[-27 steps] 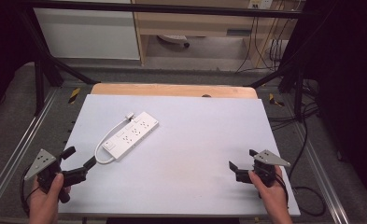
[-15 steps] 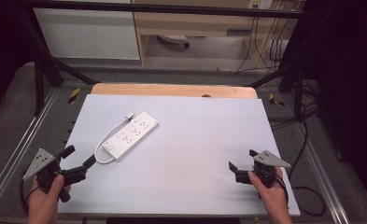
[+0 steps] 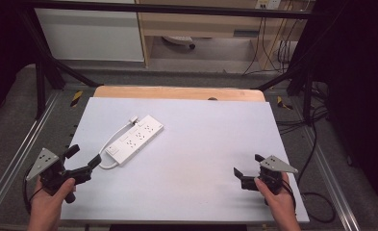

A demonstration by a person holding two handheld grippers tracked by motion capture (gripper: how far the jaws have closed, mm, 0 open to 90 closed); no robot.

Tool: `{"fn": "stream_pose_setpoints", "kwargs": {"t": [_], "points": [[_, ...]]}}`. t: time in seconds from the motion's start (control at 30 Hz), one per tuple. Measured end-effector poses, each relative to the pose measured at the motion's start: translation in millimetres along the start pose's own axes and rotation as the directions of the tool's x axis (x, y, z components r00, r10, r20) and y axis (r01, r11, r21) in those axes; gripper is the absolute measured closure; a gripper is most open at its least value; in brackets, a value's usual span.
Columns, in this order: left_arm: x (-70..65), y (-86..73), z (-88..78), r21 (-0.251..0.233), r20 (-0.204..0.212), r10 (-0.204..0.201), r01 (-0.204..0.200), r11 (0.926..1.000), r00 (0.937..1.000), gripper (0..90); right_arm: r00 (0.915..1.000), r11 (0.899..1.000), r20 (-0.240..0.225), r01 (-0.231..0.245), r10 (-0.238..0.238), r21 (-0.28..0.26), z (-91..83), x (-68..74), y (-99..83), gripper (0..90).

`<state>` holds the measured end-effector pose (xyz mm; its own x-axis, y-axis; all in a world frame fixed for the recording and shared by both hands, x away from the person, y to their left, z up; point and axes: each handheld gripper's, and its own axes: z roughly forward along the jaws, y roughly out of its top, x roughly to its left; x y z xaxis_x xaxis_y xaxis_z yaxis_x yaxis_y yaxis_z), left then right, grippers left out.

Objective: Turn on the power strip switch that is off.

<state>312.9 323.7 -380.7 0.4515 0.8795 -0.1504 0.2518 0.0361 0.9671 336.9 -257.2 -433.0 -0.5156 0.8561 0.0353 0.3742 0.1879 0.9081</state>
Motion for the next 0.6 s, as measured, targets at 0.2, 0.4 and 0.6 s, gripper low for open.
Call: {"fn": "stream_pose_setpoints", "kwargs": {"t": [0.2, 0.4, 0.6], "points": [[-2.8, 8.8, 6.7, 0.013, 0.002, 0.016, -0.016, 0.9998, 0.9999, 7.3, 1.0000, 1.000, -0.006, 0.002, -0.002, 0.001, 2.1, 1.5, 0.1, 3.0], [-8.3, 15.3, 16.3, 0.035, 0.022, 0.041, -0.042, 0.9985, 0.9989, 7.3, 0.9999, 1.000, -0.010, 0.001, -0.001, 0.000, 2.9, 2.2, 0.6, 3.0], [-11.9, 19.6, 25.6, 0.044, 0.036, 0.049, -0.051, 0.9977, 0.9981, 7.2, 1.0000, 1.000, -0.002, -0.004, 0.004, 0.000, 2.3, 1.9, 0.1, 3.1]]}}
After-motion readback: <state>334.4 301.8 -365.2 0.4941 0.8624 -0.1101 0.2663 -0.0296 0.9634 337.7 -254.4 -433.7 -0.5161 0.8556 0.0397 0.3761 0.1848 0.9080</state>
